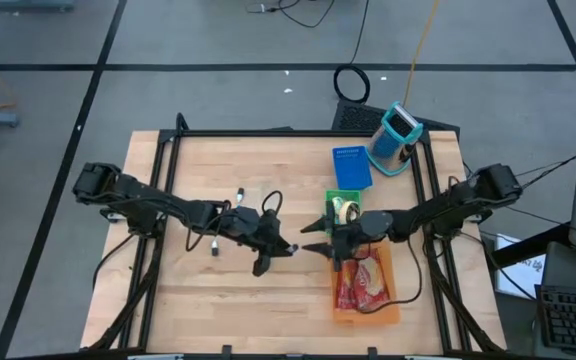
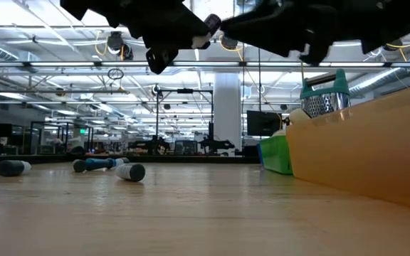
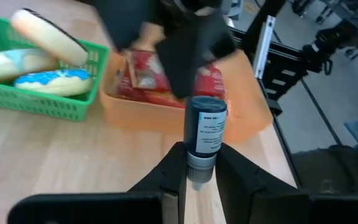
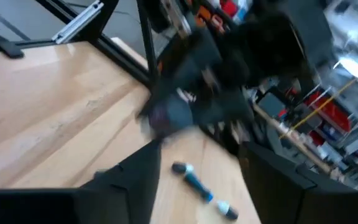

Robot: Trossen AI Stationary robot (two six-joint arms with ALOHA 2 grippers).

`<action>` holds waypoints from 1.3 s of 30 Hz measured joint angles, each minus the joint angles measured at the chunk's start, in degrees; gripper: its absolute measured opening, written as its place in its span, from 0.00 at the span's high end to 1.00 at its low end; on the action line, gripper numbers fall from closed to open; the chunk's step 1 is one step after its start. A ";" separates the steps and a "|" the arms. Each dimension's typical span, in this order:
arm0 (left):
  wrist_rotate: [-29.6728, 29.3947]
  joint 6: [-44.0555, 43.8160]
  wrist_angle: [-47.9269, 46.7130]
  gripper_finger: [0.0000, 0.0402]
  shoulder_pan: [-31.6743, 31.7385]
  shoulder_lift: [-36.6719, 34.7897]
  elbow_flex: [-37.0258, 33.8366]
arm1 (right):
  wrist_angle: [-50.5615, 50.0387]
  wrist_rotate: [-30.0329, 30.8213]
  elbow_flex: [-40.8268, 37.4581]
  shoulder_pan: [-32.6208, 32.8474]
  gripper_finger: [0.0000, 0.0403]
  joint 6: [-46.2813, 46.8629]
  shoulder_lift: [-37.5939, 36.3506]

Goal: Pick & Place Food Item
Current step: Put the purple food coloring bottle into the blue bin

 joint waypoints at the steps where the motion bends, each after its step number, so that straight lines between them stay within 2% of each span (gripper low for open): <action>1: -0.01 -0.02 -0.12 0.85 0.32 0.00 0.02 | 0.18 -0.09 1.31 0.05 0.46 -0.83 1.10; 6: 0.11 -0.36 -0.05 0.83 0.95 0.00 0.02 | -1.83 -1.84 5.30 0.56 0.37 -3.51 4.53; 11: 2.35 -2.63 0.61 0.84 1.31 0.00 0.02 | -2.42 -4.58 7.14 0.90 0.37 -3.79 7.29; 19: 3.08 -5.04 0.75 0.83 1.65 0.00 0.00 | -1.06 -2.15 7.73 1.10 0.49 -7.98 9.65; 24: 5.83 -5.96 1.28 0.84 1.64 0.00 0.00 | -0.99 -1.20 7.69 1.74 0.59 -10.75 9.64; 33: 6.95 -7.63 1.30 0.83 1.59 -0.07 0.02 | -0.08 -1.17 7.58 2.39 0.78 -9.95 9.65; 36: 7.72 -7.66 1.27 0.84 1.61 -0.09 0.02 | -0.09 -1.09 7.56 2.41 0.80 -9.58 9.65; 39: 8.35 -8.01 1.37 0.84 1.72 -0.09 0.03 | -0.19 1.24 7.56 2.87 0.77 -10.89 9.32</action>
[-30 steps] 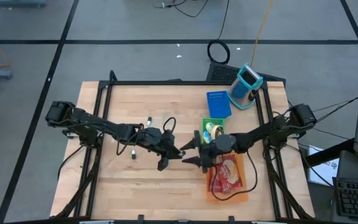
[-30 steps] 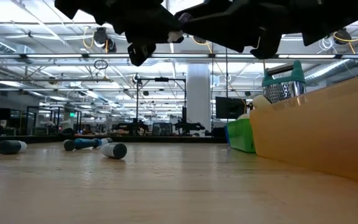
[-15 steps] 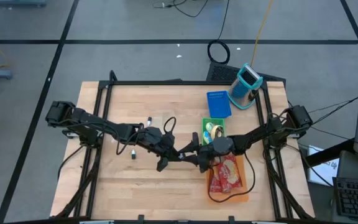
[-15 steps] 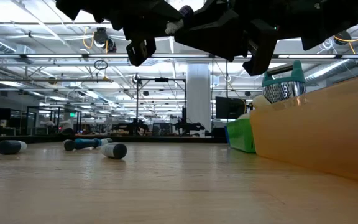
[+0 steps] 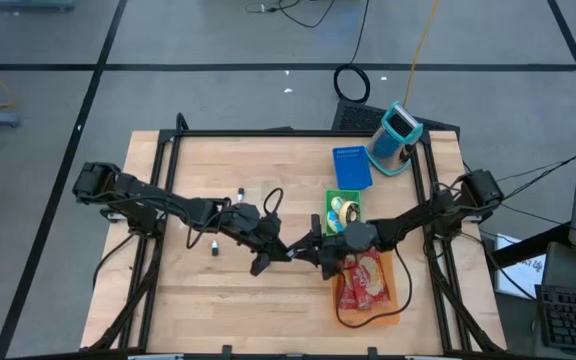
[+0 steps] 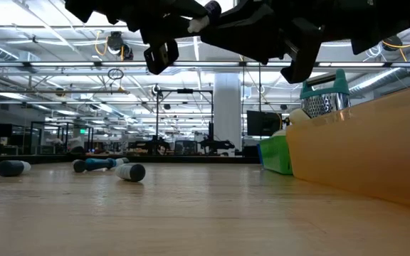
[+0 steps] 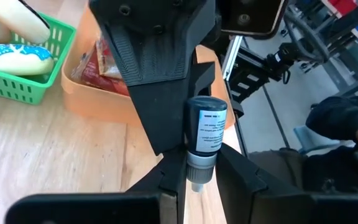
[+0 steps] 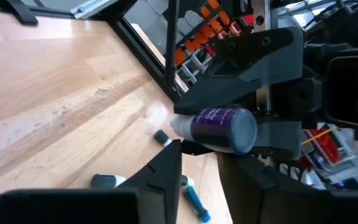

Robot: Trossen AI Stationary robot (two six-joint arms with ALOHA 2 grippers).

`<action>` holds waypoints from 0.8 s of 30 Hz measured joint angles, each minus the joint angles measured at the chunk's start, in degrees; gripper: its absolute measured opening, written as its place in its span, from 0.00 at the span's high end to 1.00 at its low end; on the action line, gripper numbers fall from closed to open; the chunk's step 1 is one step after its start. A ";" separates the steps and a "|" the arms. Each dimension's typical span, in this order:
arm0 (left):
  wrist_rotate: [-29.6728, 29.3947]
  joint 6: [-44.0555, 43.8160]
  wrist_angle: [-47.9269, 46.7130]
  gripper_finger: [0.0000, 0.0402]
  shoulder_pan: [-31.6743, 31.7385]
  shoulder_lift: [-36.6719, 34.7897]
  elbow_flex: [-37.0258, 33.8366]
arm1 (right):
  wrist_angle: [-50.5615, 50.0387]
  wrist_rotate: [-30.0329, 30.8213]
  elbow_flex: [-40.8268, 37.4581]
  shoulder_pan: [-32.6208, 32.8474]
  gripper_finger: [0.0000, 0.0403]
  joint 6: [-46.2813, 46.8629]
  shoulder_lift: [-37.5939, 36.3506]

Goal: Pick & Place Food Item
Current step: Put the purple food coloring bottle into the blue bin

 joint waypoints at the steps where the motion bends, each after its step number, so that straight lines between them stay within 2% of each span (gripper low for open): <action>1: -0.04 -0.38 0.16 0.83 0.00 -0.01 0.02 | -0.05 0.82 0.00 0.21 0.75 -0.56 -0.31; 4: 0.02 -0.78 0.43 0.83 0.00 -0.11 0.14 | -0.17 3.35 -0.01 0.91 0.69 -1.39 -1.57; 14: 0.12 -3.78 -0.86 0.84 -0.02 -0.03 -0.05 | -1.58 2.98 -0.01 1.82 0.50 2.63 -4.19; 17: 0.08 -4.12 -1.44 0.84 -0.03 0.24 -0.12 | -0.88 2.79 0.13 1.98 0.48 2.64 -4.42; 20: 0.13 -4.98 -2.12 0.84 -0.04 0.04 -0.05 | -1.78 -0.17 0.21 2.06 0.49 2.69 -4.24; 24: 1.95 -5.28 -1.86 0.83 -0.04 0.09 -0.05 | -9.53 -1.43 2.22 2.10 0.50 2.75 -4.30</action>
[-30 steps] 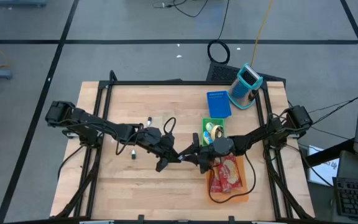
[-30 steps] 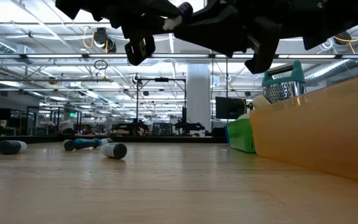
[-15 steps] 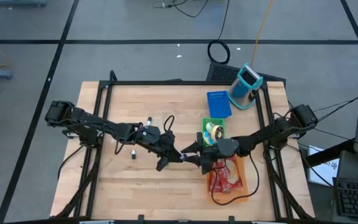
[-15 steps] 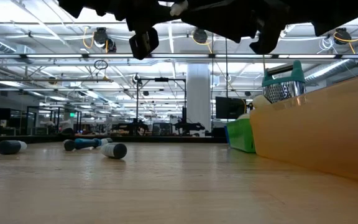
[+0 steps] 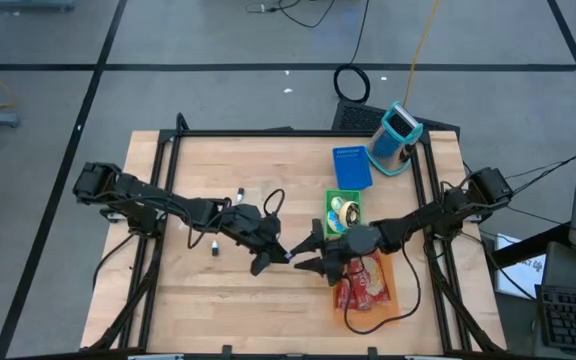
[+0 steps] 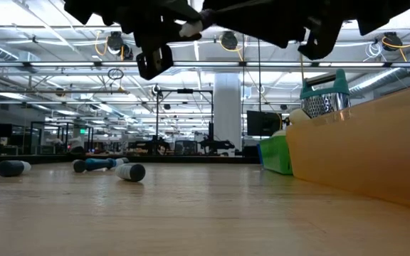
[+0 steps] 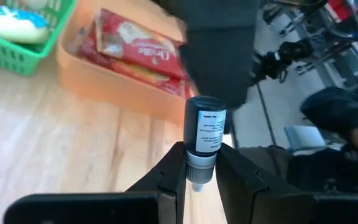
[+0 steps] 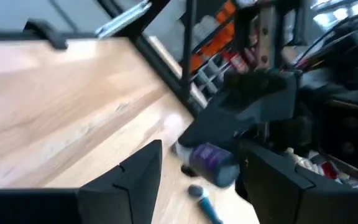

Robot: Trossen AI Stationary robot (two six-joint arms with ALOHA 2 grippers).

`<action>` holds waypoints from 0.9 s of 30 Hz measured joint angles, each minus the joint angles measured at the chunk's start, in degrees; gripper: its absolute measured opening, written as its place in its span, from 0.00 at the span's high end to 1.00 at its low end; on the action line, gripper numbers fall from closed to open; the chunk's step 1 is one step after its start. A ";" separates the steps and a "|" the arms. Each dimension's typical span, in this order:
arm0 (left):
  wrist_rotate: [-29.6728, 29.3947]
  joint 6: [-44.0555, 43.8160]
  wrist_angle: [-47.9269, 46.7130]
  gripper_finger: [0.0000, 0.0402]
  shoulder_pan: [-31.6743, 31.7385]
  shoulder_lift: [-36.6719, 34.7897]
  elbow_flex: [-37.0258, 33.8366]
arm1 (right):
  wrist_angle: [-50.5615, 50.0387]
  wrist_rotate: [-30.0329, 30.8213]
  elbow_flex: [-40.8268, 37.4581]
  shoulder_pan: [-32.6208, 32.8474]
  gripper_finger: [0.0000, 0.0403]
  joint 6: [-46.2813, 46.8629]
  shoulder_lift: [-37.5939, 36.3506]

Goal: Pick & Place Food Item
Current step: Put the purple food coloring bottle into the blue bin

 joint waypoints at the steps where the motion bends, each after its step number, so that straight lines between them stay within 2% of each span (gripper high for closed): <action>1: 0.64 -0.38 -0.40 0.83 0.00 0.00 0.00 | -1.78 0.00 0.58 -0.02 0.50 0.30 0.06; 5: 3.08 -2.64 -0.38 0.82 0.00 -0.03 0.02 | -5.08 0.02 1.97 -0.06 0.50 -1.10 0.09; 15: 2.81 -11.79 -0.03 0.82 0.26 0.66 0.01 | -5.37 0.00 2.63 -0.59 0.52 -3.01 0.13; 27: 3.10 -12.11 1.92 0.82 0.90 0.59 0.04 | -5.69 -1.22 2.63 -0.63 0.56 -2.71 0.15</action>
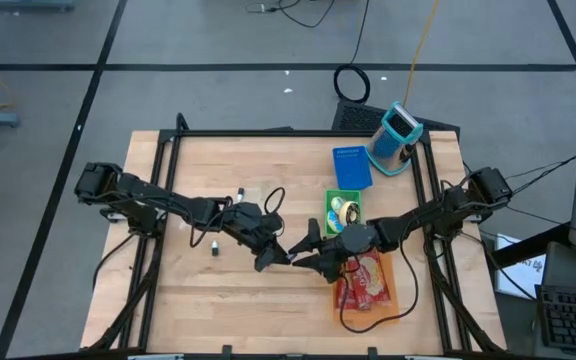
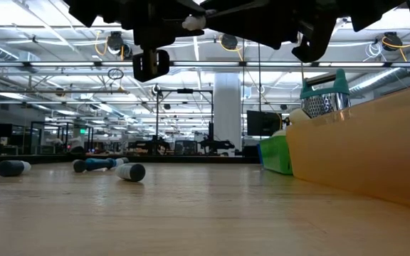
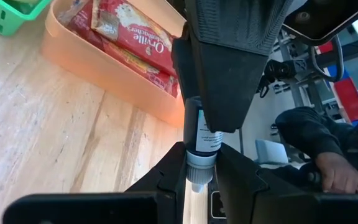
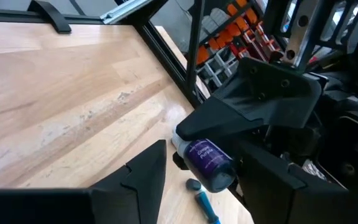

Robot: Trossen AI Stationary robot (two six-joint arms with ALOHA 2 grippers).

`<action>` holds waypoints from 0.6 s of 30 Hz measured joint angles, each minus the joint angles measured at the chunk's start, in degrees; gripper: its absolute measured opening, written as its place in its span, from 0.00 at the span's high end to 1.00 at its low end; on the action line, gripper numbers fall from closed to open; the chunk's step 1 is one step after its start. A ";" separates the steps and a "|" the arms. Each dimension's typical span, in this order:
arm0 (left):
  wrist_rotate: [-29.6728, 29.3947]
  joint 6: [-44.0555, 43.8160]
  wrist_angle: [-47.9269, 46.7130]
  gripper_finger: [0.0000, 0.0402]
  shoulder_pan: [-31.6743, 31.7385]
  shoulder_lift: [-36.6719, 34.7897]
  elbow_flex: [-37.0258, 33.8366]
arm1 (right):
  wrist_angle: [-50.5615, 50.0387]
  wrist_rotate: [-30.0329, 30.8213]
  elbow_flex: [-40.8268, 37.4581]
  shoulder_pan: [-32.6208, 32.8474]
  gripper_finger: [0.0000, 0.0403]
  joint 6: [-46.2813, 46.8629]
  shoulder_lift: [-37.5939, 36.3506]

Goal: Pick & Place Food Item
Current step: Put the purple food coloring bottle into the blue bin

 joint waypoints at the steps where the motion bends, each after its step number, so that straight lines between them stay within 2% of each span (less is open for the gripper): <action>1: -0.04 0.00 0.09 0.82 0.00 0.00 0.00 | -0.04 -0.02 0.00 0.00 0.57 0.02 0.00; 9: 0.72 0.20 0.28 0.82 0.04 0.00 0.00 | 0.20 -0.09 0.00 0.00 0.63 0.02 0.00; 18: 1.60 0.09 0.62 0.82 0.00 0.00 -0.02 | 0.09 -0.39 0.00 0.04 0.77 -0.04 -0.02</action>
